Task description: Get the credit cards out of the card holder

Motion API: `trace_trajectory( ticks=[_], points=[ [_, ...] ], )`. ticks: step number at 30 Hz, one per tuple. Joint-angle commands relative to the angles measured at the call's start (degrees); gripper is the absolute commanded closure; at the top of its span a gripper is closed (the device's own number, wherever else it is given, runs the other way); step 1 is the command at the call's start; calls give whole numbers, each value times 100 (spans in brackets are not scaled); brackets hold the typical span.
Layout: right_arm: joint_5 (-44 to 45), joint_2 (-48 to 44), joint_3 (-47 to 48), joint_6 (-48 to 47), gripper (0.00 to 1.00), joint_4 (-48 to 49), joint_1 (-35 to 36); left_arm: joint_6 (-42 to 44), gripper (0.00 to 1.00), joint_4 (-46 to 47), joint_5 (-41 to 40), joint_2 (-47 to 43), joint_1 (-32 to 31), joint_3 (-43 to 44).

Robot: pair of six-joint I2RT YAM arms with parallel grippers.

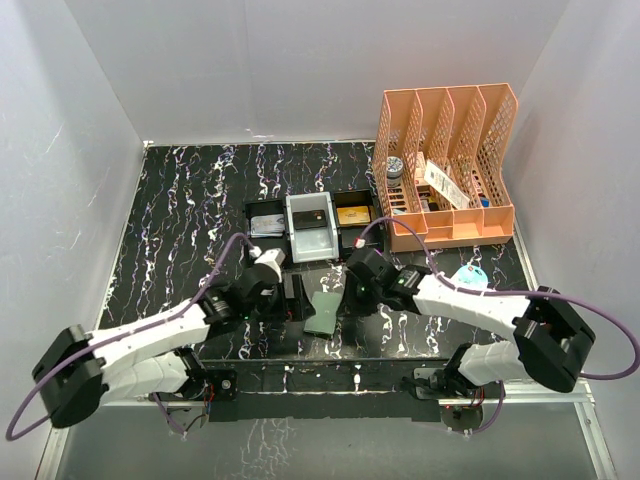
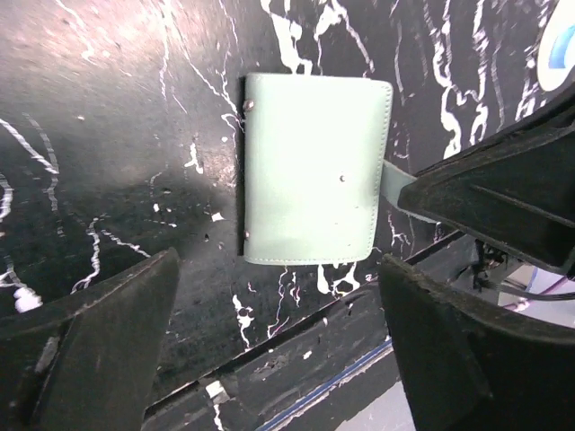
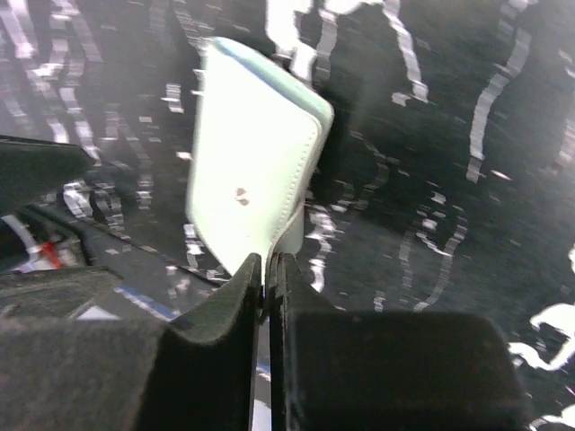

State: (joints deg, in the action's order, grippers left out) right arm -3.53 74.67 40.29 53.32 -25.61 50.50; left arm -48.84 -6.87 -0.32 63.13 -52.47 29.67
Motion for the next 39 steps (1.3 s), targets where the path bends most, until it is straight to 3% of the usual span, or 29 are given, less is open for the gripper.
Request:
trace_trajectory(
  ticks=[1, 5, 8, 10, 12, 16, 20, 24, 26, 30, 39],
  points=[
    [-858, -93, 743, -616, 100, 832, -16, -201, 2, -591, -889, -1102, -27, -181],
    [-1691, 213, 1207, -741, 100, 1188, -6, -435, 1, -1349, -1500, -1927, -18, -184],
    [-2342, 437, 883, -39, 100, 2622, -1, -526, 1, -1837, -1789, -2532, -5, -131],
    [-2095, 787, 1053, -132, 100, 2329, -20, -572, 1, -2081, -1925, -2919, -1, -103],
    [-1703, 1113, 1374, -393, 100, 1420, -41, -596, 1, -2178, -1929, -3204, 0, -138],
    [-1427, 831, 1081, -766, 100, 1263, -63, -596, 1, -2119, -1622, -3421, -4, -304],
    [-1172, 8, 260, -739, 100, 1325, -335, -443, 1, -1404, -1140, -3079, -1, -493],
    [-2317, -581, -952, -1, 100, 2428, -884, -137, 4, -438, -420, -2395, -7, -400],
    [-2373, -687, -1305, 89, 100, 2621, -1015, -47, 5, -74, -117, -2064, -3, -344],
    [-2318, -614, -1355, -161, 100, 2182, -1340, 40, 8, 166, 64, -1465, -6, -279],
    [-2198, -228, -1305, -194, 100, 2157, -1590, -70, 12, 449, 56, -859, -1, -374]
  ],
)
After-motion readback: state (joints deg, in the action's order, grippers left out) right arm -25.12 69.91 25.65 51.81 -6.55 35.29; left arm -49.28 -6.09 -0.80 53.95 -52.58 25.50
